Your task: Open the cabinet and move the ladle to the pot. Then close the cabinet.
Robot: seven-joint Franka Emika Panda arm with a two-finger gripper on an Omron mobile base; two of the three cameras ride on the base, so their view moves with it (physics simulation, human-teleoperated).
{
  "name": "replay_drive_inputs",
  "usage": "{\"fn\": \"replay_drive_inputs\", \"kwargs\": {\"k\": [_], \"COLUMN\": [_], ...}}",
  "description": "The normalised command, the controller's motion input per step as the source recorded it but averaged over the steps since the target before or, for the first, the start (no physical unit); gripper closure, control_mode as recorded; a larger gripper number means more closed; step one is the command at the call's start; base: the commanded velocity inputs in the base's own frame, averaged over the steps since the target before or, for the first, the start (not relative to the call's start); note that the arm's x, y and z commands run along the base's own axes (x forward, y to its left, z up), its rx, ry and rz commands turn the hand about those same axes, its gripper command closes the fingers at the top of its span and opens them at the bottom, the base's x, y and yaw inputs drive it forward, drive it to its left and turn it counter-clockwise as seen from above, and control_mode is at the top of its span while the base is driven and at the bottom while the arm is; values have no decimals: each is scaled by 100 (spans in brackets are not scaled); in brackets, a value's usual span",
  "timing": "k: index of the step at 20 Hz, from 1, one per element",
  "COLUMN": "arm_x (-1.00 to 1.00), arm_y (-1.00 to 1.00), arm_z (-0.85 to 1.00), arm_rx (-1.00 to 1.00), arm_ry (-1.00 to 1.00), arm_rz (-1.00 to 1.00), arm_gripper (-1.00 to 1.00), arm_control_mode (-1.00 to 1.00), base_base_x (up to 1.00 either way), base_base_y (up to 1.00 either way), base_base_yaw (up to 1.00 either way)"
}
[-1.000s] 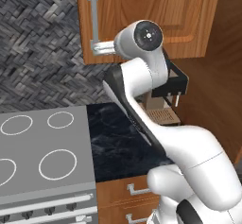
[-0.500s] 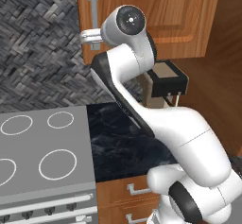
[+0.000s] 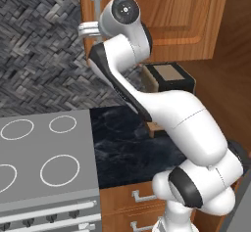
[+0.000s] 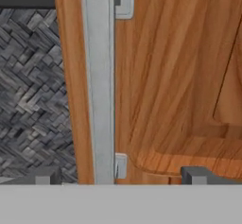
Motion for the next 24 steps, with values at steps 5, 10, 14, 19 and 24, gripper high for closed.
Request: {"fn": "replay_drive_inputs", "kwargs": {"k": [5,10,14,19,24], "arm_x": [54,56,55,12,-36], "arm_y": [25,13,16,1,0], "arm_z": [0,0,-6,-1,0], "arm_rx": [0,0,0,0,0], "arm_ry": [0,0,0,0,-5], "arm_rz": [0,0,0,0,1], "arm_gripper": [-100,-100,100,100,100], "arm_control_mode": [-100,-100,-100,-100,-100], "base_base_x": [0,0,0,0,0], "base_base_y": [0,0,0,0,0], "base_base_yaw": [0,0,0,0,0]}}
